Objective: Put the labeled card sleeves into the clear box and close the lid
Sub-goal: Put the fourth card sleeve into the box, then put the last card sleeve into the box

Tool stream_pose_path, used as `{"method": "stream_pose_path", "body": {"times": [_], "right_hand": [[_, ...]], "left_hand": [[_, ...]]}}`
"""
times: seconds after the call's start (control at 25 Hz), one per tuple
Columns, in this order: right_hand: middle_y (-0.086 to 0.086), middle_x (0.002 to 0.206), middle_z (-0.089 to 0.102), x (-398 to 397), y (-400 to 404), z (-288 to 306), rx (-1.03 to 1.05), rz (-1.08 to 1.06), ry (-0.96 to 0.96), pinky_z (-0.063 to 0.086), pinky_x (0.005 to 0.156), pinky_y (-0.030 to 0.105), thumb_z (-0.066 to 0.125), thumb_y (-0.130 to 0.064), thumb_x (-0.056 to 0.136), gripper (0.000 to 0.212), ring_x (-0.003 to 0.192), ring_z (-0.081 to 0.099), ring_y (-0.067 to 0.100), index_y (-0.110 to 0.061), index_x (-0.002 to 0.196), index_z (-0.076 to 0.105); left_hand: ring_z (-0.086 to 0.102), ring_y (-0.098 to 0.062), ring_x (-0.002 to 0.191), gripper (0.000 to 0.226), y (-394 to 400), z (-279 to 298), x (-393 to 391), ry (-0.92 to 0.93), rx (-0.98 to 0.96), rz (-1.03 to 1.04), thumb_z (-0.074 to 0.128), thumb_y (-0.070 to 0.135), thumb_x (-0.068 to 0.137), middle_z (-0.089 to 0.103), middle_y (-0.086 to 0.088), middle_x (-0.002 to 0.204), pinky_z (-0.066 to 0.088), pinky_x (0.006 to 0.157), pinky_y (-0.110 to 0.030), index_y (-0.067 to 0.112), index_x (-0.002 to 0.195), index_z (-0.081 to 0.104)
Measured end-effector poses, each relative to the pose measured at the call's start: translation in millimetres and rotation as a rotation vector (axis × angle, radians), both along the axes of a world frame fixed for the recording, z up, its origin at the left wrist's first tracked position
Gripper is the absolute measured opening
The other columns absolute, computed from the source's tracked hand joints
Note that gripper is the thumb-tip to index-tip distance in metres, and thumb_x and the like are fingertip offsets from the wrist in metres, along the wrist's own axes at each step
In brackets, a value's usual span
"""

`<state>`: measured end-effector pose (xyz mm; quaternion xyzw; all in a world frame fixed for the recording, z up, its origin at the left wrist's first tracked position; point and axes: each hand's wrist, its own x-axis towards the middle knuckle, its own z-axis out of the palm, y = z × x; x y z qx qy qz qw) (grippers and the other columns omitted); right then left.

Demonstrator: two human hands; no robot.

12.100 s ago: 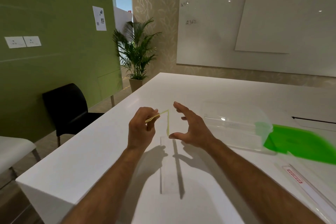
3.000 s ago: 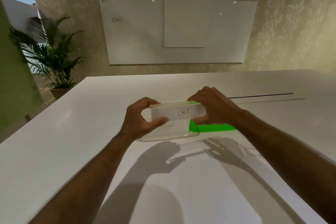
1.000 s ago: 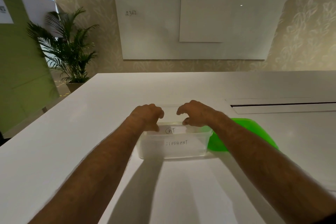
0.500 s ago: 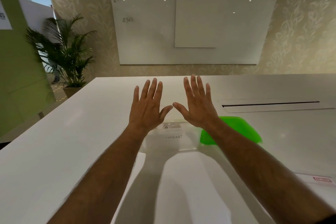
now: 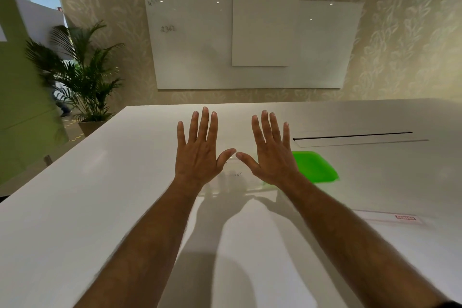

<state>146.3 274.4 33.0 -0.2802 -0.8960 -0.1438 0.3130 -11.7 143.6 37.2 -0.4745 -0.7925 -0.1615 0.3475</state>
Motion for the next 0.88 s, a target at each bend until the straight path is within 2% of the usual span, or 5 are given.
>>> {"method": "stream_pose_path", "body": {"times": [0.36, 0.88], "right_hand": [[0.014, 0.164, -0.003, 77.2, 16.3, -7.5, -0.004, -0.142, -0.043, 0.007, 0.118, 0.06, 0.015, -0.078, 0.087, 0.096, 0.151, -0.005, 0.031, -0.014, 0.156, 0.001], [0.013, 0.164, -0.009, 216.9, 59.2, -15.8, -0.051, -0.403, -0.073, 0.002, 0.119, 0.059, 0.024, -0.074, 0.089, 0.095, 0.151, -0.009, 0.029, -0.013, 0.155, -0.006]], "left_hand": [[0.0, -0.032, 0.152, 0.095, 29.9, -7.7, 54.8, 0.01, -0.022, -0.135, 0.018, 0.078, 0.088, 0.002, -0.012, 0.166, 0.008, 0.12, -0.059, 0.015, 0.157, 0.004], [0.002, -0.031, 0.153, 0.094, 91.5, -23.8, 155.8, -0.038, -0.104, -0.373, 0.025, 0.075, 0.089, 0.002, -0.011, 0.166, 0.01, 0.12, -0.058, 0.013, 0.157, 0.005]]}}
